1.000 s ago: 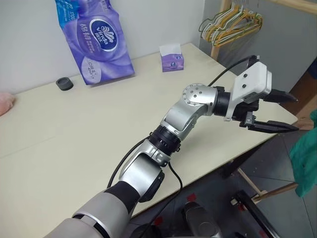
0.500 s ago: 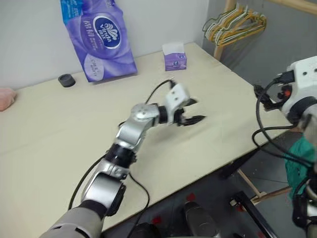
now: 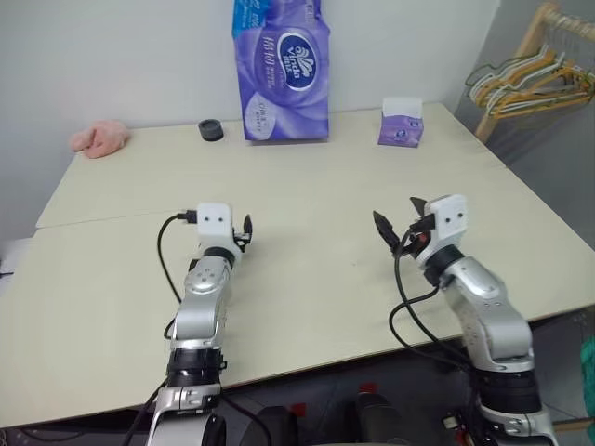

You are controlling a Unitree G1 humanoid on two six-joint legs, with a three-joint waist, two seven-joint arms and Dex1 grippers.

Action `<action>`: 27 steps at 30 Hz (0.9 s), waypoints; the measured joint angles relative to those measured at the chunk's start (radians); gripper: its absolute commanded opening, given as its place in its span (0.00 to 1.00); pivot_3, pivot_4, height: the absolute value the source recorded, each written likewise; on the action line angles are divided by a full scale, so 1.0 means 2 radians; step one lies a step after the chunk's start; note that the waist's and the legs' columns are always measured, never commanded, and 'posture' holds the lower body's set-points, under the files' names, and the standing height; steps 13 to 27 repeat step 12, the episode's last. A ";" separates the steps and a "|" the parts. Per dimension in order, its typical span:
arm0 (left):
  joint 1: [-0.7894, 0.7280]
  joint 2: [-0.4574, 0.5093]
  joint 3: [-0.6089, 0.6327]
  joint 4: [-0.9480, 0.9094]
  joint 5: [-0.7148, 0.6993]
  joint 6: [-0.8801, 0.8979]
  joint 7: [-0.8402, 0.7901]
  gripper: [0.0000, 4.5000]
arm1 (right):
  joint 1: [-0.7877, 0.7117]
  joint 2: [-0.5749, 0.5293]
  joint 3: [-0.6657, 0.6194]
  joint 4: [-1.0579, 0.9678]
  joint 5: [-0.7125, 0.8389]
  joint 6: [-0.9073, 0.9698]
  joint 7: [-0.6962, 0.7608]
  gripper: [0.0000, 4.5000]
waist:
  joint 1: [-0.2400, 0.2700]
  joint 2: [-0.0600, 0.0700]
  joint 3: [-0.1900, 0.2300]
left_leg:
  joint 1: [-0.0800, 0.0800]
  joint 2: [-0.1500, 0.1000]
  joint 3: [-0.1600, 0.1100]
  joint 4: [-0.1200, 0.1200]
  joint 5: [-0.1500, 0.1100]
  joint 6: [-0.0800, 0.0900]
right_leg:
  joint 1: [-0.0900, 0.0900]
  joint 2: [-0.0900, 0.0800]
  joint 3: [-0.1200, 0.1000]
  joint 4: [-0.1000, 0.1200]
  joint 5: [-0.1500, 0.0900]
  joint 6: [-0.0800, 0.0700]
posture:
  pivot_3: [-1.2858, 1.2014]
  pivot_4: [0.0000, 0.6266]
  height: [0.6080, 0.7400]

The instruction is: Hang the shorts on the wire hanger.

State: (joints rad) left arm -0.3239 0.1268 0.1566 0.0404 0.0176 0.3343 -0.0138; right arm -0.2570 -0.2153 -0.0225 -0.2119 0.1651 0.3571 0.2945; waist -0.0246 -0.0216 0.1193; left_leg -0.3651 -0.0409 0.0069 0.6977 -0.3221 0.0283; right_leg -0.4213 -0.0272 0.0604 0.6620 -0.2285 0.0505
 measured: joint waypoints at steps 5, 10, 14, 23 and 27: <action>0.002 0.002 0.005 0.006 -0.005 -0.018 0.002 0.76 | -0.003 0.015 0.001 0.087 -0.016 -0.060 -0.014 0.99 | 0.015 -0.001 0.000 | 0.000 0.000 -0.001 0.000 0.002 -0.001 | 0.000 0.000 -0.002 0.000 0.001 -0.002 | 0.55 0.13 1.00; -0.008 0.006 0.004 0.022 -0.022 -0.022 -0.011 0.76 | -0.013 0.015 0.002 0.119 -0.022 -0.094 -0.014 0.99 | 0.017 -0.001 0.000 | 0.000 0.000 -0.003 0.000 0.002 -0.002 | 0.001 0.000 -0.006 0.000 0.001 -0.003 | 0.56 0.17 1.00; -0.008 0.011 0.004 0.023 -0.025 -0.026 -0.014 0.76 | -0.013 0.014 0.001 0.119 -0.021 -0.099 -0.012 0.99 | 0.017 -0.001 0.000 | 0.000 0.001 -0.004 -0.001 0.002 -0.002 | 0.001 0.000 -0.007 0.000 0.001 -0.003 | 0.56 0.17 1.00; -0.008 0.011 0.004 0.023 -0.025 -0.026 -0.014 0.76 | -0.013 0.014 0.001 0.119 -0.021 -0.099 -0.012 0.99 | 0.017 -0.001 0.000 | 0.000 0.001 -0.004 -0.001 0.002 -0.002 | 0.001 0.000 -0.007 0.000 0.001 -0.003 | 0.56 0.17 1.00; -0.008 0.011 0.004 0.023 -0.025 -0.026 -0.014 0.76 | -0.013 0.014 0.001 0.119 -0.021 -0.099 -0.012 0.99 | 0.017 -0.001 0.000 | 0.000 0.001 -0.004 -0.001 0.002 -0.002 | 0.001 0.000 -0.007 0.000 0.001 -0.003 | 0.56 0.17 1.00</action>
